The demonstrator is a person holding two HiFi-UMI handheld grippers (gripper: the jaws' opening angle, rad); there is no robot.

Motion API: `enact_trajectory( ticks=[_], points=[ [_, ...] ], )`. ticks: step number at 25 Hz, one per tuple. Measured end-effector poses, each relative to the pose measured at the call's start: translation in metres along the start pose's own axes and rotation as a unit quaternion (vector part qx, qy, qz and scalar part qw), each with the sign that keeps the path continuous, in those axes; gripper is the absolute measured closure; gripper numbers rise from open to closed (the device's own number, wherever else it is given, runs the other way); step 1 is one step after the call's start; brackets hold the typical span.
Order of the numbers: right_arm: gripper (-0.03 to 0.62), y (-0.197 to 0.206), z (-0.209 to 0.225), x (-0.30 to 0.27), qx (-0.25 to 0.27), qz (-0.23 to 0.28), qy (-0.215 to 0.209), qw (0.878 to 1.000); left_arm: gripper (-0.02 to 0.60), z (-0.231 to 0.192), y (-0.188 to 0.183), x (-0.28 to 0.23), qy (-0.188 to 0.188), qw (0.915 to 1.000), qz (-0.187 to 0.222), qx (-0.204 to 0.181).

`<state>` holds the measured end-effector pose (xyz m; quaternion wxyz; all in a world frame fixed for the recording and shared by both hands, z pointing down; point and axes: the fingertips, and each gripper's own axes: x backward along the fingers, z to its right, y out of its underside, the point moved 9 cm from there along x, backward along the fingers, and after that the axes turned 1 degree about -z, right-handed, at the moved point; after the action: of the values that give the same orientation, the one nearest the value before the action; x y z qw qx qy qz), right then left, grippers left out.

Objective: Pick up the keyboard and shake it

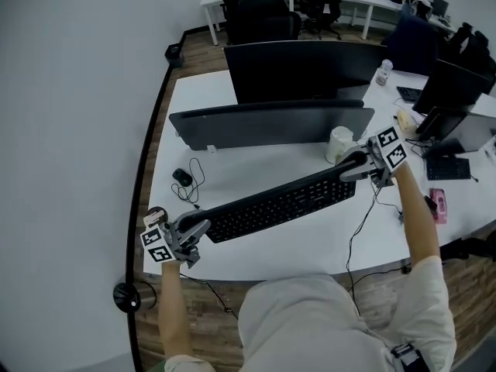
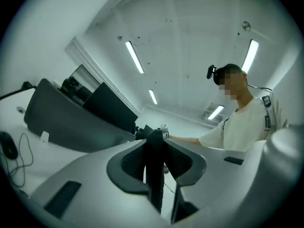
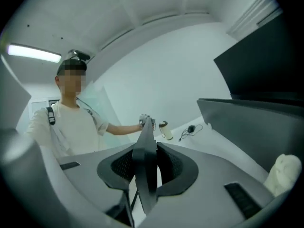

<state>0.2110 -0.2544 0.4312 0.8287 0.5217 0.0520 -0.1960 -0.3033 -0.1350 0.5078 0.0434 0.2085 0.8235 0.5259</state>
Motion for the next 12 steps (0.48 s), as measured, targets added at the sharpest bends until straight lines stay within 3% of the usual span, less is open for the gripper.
enact_trajectory(
  ticks=[4,8,12],
  points=[
    [0.465,0.02,0.024,-0.004,-0.058,0.05,0.025,0.997,0.479,-0.009,0.014,0.002,-0.032,0.9967,0.029,0.069],
    [0.461,0.036,0.035,-0.012,-0.075,0.11,0.055,0.99,0.462,-0.023,0.024,0.007,-0.077,0.9871,0.056,0.129],
    [0.454,0.062,0.051,-0.023,-0.181,0.182,0.078,0.963,0.462,-0.033,0.041,0.002,-0.079,0.9699,0.064,0.221]
  ],
)
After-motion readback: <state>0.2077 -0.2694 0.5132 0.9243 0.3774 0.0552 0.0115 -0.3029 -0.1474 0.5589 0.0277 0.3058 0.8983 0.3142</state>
